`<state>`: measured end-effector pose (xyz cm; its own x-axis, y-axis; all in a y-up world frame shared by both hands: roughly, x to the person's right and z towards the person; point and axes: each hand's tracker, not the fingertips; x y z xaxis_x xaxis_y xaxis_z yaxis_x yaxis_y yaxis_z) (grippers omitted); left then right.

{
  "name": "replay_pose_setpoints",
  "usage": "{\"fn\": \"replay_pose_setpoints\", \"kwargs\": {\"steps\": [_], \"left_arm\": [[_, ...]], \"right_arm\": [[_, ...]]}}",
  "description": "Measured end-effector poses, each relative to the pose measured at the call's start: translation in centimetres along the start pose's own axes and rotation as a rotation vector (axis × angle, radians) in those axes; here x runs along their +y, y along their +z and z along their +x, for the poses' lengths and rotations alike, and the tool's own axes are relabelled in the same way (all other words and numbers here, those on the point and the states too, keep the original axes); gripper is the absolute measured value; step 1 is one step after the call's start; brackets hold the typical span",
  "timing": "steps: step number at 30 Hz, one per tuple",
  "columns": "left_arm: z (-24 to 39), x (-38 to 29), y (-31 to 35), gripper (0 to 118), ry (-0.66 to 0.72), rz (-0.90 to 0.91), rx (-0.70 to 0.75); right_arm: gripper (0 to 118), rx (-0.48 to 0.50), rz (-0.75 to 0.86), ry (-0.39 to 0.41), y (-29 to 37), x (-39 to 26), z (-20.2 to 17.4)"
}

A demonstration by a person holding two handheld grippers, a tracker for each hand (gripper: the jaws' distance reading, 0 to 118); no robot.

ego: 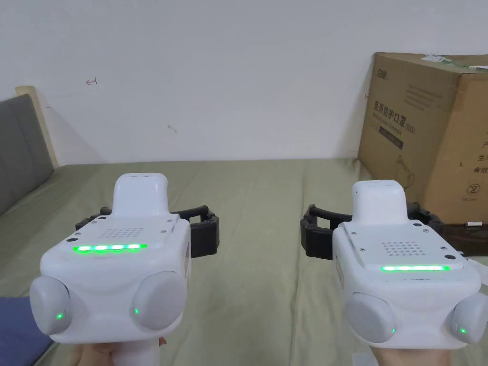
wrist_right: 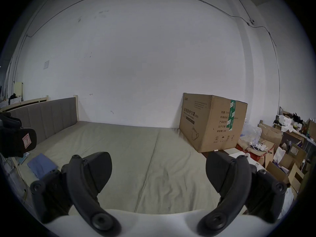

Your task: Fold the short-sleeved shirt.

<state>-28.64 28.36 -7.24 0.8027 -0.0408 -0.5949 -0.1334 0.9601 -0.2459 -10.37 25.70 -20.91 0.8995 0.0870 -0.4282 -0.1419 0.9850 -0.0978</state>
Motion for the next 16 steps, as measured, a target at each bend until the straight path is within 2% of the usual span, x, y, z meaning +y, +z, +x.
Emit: {"fn": "replay_pose_setpoints", "kwargs": {"steps": [12, 16], "left_arm": [[0.8, -0.9, 0.2, 108, -0.081, 0.071, 0.015], [0.7, -1.0, 0.2, 108, -0.071, 0.106, 0.028]], "right_arm": [[111, 0.010, -0.005, -0.010, -0.2, 0.0, 0.1], [111, 0.004, -0.008, -0.008, -0.2, -0.1, 0.2]]}}
